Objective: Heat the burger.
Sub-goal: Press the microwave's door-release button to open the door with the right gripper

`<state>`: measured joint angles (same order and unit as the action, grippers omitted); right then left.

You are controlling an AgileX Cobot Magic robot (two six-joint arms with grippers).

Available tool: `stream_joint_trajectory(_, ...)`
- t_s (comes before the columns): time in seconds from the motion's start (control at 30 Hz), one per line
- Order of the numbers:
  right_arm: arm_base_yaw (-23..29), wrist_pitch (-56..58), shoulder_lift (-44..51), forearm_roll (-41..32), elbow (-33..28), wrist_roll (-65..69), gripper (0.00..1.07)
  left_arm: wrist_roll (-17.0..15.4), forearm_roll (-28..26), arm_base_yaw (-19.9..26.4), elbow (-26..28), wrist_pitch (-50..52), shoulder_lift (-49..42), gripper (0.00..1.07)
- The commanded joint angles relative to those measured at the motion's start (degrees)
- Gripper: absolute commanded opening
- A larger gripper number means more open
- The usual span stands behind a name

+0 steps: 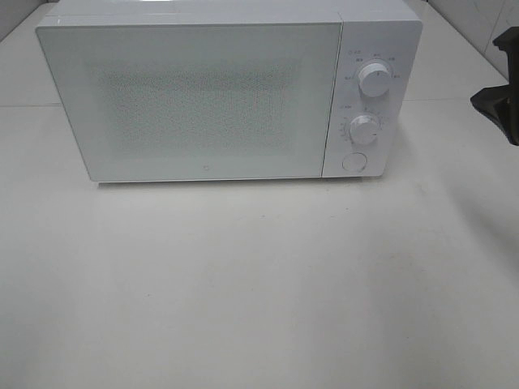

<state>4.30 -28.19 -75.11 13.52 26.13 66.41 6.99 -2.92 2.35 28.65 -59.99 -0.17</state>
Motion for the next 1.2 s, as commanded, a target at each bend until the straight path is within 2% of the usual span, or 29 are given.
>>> stream_joint_trajectory(0.03,-0.17,-3.38,-0.34,-0.69,-1.32,7.62,0.0,0.0,0.0,0.17,-0.17,0.57,-1.15,0.89)
stream_joint_trajectory(0.13,1.15,-3.15,-0.34,-2.18,-1.32,8.88,0.0,0.0,0.0,0.17,-0.17,0.57,-1.15,0.89)
stream_joint_trajectory(0.37,9.17,-3.27,-2.41,-15.58,-1.32,5.04,0.0,0.0,0.0,0.17,-0.17,0.57,-1.15,0.89)
stream_joint_trajectory(0.47,11.4,-4.18,-5.27,-18.68,-1.32,5.16,0.0,0.0,0.0,0.17,-0.17,0.57,-1.15,0.89)
stream_joint_trajectory(0.7,14.67,-8.42,-9.68,-19.31,-1.32,8.65,0.0,0.0,0.0,0.17,-0.17,0.57,-1.15,0.89)
stream_joint_trajectory(0.8,16.44,-10.66,-12.55,-21.66,-1.2,9.8,0.0,0.0,0.0,0.17,-0.17,0.57,-1.15,0.89)
stream_joint_trajectory(0.87,18.45,-13.01,-16.5,-26.53,-1.15,10.08,0.0,0.0,0.0,0.17,-0.17,0.57,-1.15,0.89)
stream_joint_trajectory(1.2,22.29,-13.98,-22.4,-36.67,-1.09,11.34,0.0,0.0,0.0,0.17,-0.17,0.57,-1.15,0.89)
